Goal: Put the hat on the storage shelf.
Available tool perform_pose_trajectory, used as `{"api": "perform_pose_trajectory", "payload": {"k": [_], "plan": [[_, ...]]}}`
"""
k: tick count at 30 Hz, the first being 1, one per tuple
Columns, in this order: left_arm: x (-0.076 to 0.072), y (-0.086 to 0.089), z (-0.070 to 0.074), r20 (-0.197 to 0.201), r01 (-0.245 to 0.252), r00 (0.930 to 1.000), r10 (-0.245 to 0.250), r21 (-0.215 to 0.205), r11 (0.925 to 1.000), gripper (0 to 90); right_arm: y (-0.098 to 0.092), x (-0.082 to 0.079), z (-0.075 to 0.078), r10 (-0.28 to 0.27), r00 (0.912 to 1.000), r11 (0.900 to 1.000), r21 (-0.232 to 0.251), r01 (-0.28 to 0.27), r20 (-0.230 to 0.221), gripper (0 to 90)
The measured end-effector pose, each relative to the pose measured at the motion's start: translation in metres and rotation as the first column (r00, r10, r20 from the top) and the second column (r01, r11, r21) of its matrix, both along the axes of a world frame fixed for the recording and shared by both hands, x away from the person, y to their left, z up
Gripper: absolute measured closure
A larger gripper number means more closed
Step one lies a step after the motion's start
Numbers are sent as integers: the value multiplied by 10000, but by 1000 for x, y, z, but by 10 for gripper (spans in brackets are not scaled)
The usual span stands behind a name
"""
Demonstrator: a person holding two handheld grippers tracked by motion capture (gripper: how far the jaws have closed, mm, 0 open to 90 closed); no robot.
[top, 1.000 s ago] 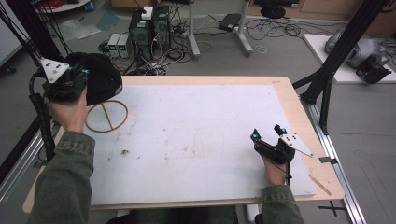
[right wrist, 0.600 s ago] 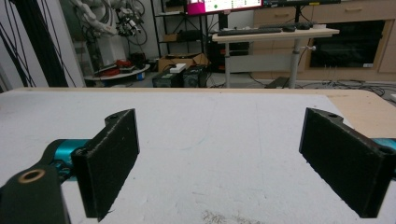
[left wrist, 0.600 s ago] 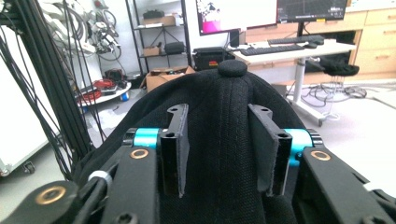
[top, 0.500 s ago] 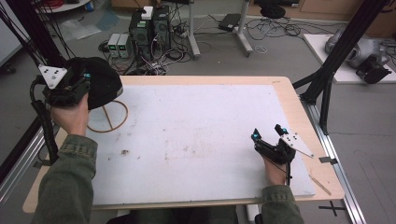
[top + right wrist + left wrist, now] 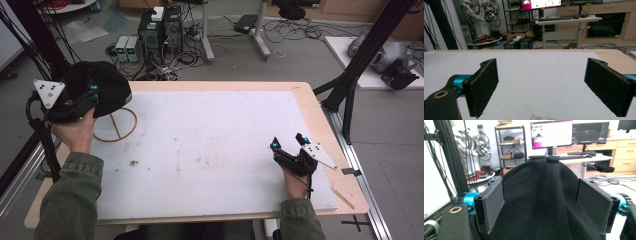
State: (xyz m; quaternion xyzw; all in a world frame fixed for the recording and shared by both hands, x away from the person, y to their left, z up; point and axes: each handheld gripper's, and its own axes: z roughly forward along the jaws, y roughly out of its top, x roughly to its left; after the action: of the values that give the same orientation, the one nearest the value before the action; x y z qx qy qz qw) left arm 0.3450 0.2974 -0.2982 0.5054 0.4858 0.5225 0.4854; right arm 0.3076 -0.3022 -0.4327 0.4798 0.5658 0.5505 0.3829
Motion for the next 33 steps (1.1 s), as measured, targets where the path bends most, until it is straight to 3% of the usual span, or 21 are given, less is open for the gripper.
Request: {"api": "perform_pose_trajectory", "payload": {"k": [7, 11, 22, 33], "plan": [[-15, -5, -3, 358, 205, 9991, -205, 11, 9998, 227, 0, -1, 1, -29, 9999, 10000, 30, 28, 101, 113], [-22, -7, -5, 639, 24, 9980, -34, 155, 9999, 218, 0, -1, 1, -35, 9999, 10000, 67, 34, 118, 113], [-37, -9, -28, 442, -74, 9990, 70, 90, 9999, 218, -3, -2, 2, -62, 9998, 9994, 333, 56, 198, 113], [-49, -13, -48, 318, 222, 9992, -223, 22, 9998, 211, -2, -2, 2, -20, 9998, 9996, 283, 15, 194, 113]]}}
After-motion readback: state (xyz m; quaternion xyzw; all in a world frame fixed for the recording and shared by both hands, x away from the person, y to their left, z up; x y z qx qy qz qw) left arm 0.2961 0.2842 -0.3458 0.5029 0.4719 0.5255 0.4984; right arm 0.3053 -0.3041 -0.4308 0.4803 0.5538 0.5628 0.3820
